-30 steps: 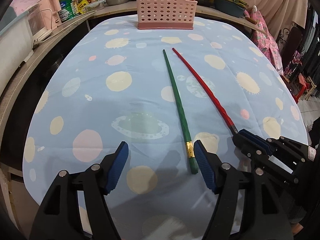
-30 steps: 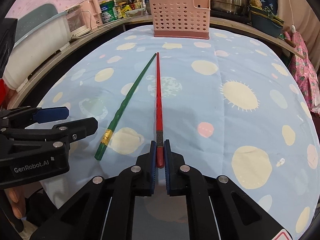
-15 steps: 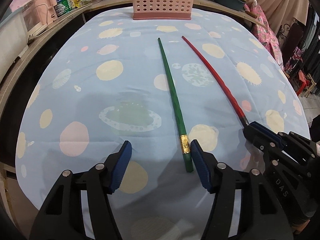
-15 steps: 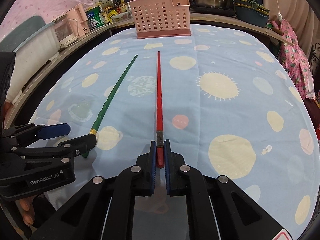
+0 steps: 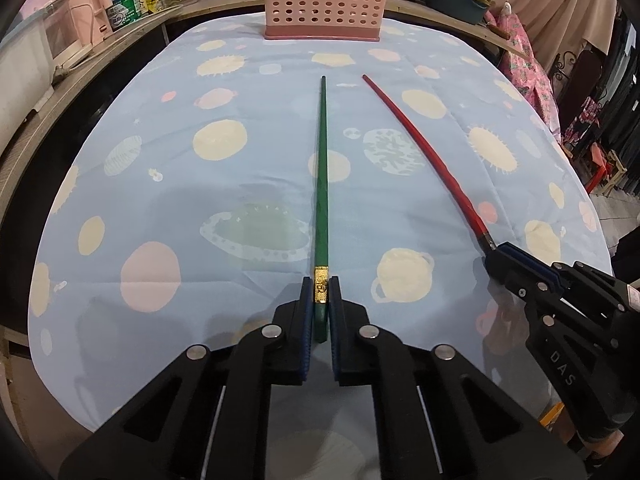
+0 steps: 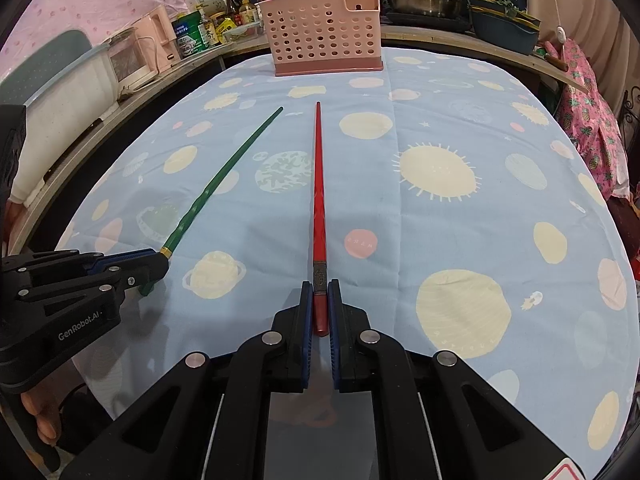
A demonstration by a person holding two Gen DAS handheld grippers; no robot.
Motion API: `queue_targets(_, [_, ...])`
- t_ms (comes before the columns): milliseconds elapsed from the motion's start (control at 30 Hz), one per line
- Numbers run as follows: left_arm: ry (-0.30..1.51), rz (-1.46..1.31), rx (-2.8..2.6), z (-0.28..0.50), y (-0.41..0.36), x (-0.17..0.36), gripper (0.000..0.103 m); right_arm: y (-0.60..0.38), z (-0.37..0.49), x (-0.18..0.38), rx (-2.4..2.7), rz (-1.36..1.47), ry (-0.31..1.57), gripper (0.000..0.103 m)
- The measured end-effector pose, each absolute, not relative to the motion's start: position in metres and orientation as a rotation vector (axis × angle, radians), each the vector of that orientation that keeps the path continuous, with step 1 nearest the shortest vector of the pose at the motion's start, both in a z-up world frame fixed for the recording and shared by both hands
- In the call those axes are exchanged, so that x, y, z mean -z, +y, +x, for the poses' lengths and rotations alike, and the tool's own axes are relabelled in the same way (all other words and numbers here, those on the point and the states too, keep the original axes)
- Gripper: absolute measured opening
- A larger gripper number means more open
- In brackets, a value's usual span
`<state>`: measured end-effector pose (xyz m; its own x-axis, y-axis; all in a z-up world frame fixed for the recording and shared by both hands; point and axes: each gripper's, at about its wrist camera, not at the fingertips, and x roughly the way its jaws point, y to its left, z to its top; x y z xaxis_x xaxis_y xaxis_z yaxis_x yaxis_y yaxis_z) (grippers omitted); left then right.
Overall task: Organize utensils
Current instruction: 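Grasp the red chopstick with right tool while left tool grasps the green chopstick, then lift both chopsticks and carry them over the pink holder with both tools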
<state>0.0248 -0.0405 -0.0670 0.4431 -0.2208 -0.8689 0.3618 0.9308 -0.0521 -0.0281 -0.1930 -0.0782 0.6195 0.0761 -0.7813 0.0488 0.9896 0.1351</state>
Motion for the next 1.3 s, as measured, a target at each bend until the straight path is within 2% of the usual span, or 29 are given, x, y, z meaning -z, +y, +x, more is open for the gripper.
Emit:
queue_targets(433, [1.018, 0.073, 0.357, 0.025, -0.023, 0.027, 0.007, -0.201, -0.039, 0.044, -0.019, 0.168, 0.849, 0.007])
queue_targets(933, [0.801, -0.056, 0.375, 0.053, 0.002, -0.084, 0.007, -0.227, -0.024, -0.060, -0.002, 0.173, 0.636, 0.007])
queue_targets(1300, [0.692, -0.051, 0.344, 0.112, -0.011, -0.126, 0.007, -0.255, 0.030, -0.118, -0.006, 0.224, 0.535, 0.007])
